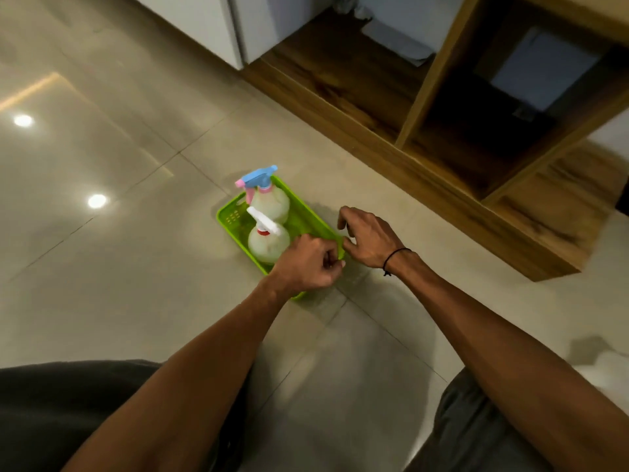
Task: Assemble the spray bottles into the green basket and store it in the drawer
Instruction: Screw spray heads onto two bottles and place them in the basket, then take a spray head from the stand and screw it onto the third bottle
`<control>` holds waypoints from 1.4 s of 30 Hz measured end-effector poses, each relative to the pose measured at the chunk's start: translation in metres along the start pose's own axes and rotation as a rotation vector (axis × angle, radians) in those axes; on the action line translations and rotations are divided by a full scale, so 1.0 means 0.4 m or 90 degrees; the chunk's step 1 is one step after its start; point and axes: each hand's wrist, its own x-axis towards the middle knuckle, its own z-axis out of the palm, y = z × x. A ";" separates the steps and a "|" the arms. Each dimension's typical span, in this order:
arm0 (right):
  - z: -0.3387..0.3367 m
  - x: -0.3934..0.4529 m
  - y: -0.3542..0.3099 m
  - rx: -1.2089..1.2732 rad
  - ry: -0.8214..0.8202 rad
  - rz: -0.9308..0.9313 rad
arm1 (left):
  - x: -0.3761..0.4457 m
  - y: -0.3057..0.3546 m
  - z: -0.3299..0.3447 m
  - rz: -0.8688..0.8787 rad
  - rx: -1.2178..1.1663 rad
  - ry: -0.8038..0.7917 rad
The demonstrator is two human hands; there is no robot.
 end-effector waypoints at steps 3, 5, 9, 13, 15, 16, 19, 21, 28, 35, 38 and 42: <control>-0.032 -0.057 0.062 -0.016 0.014 0.056 | 0.053 0.053 0.032 0.024 -0.003 -0.020; -0.050 -0.099 0.102 -0.024 0.017 0.095 | 0.085 0.094 0.062 0.043 -0.020 -0.041; -0.073 -0.193 0.171 -0.051 0.002 0.174 | 0.135 0.177 0.129 0.089 -0.041 -0.098; -0.092 -0.293 0.226 -0.064 -0.024 0.254 | 0.178 0.262 0.197 0.141 -0.063 -0.139; -0.103 -0.346 0.248 -0.055 -0.024 0.292 | 0.196 0.311 0.234 0.167 -0.058 -0.177; -0.107 -0.367 0.256 -0.047 -0.022 0.307 | 0.202 0.333 0.249 0.178 -0.054 -0.191; -0.126 -0.438 0.290 -0.040 -0.004 0.370 | 0.220 0.404 0.307 0.214 -0.059 -0.218; -0.136 -0.484 0.315 -0.056 0.008 0.411 | 0.229 0.443 0.342 0.216 -0.064 -0.235; -0.119 -0.694 0.396 -0.192 -0.018 0.551 | 0.217 0.535 0.455 0.251 -0.071 -0.315; -0.076 -0.867 0.459 -0.323 -0.133 0.621 | 0.198 0.563 0.503 0.268 -0.059 -0.357; -0.065 -0.903 0.482 -0.360 -0.188 0.637 | 0.206 0.574 0.527 0.274 -0.060 -0.361; -0.052 -0.934 0.496 -0.404 -0.237 0.624 | 0.201 0.563 0.532 0.262 -0.061 -0.367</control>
